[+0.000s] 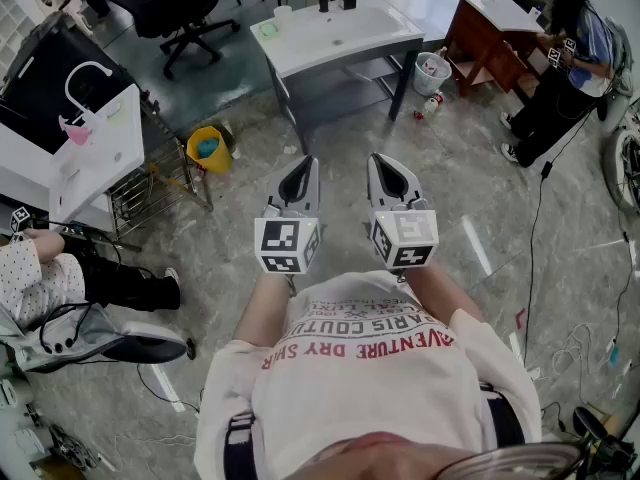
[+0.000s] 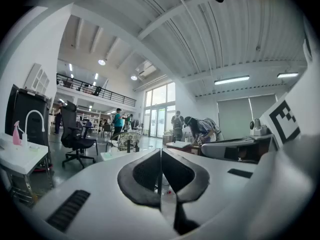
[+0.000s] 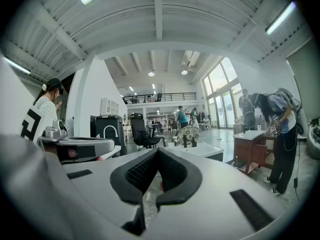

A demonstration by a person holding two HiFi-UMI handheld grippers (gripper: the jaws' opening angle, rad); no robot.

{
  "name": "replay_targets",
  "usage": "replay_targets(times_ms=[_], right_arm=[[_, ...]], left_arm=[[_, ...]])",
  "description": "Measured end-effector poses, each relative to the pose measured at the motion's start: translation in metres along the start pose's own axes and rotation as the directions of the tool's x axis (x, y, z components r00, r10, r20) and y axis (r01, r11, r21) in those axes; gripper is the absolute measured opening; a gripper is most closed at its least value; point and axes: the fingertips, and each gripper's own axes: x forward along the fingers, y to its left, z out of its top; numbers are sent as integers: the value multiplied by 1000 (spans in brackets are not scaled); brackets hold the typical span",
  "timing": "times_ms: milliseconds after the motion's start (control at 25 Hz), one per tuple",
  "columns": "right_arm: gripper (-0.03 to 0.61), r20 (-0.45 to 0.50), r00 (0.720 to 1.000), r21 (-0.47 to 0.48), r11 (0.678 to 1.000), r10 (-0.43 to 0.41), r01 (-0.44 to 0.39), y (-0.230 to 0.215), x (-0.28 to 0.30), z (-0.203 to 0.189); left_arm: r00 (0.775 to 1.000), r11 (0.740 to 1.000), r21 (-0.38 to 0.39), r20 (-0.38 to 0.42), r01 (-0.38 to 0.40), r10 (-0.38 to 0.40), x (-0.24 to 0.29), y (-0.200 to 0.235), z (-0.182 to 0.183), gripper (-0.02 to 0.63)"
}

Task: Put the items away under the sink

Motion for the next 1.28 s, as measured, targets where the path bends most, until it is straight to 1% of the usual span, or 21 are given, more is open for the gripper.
replay_targets(times_ms=[200, 400, 640, 840, 960, 1080, 1280], right_arm=[[25, 3, 1000, -38, 999, 6, -6, 1, 4, -1], [25, -2, 1000, -31, 1000, 6, -7, 1, 7, -4], [25, -46, 998, 12, 999, 48, -47, 4, 20, -13], [25, -37, 997, -10, 998, 66, -67, -7, 35, -12], [25, -41, 995, -7, 995, 96, -96, -18, 48, -19], [25, -32, 992, -15, 992, 124, -125, -34, 66, -26], [25, -31, 985, -28, 985, 172, -173, -69, 110, -21]], left_arm=[[1000, 1000, -18, 7, 16, -16, 4, 0, 4, 23], [1000, 1000, -21, -13, 12, -12, 4, 4, -5, 23], [999, 999, -36, -36, 10, -11, 4, 13, -11, 23], [999, 998, -60, -46, 11, -14, 13, 24, -15, 23], [998, 999, -46, -62, -13, 10, 26, 30, -23, 23], [997, 999, -43, -69, -20, 17, 49, 30, -31, 23], [997, 997, -51, -64, -57, 53, 100, 33, -26, 23]])
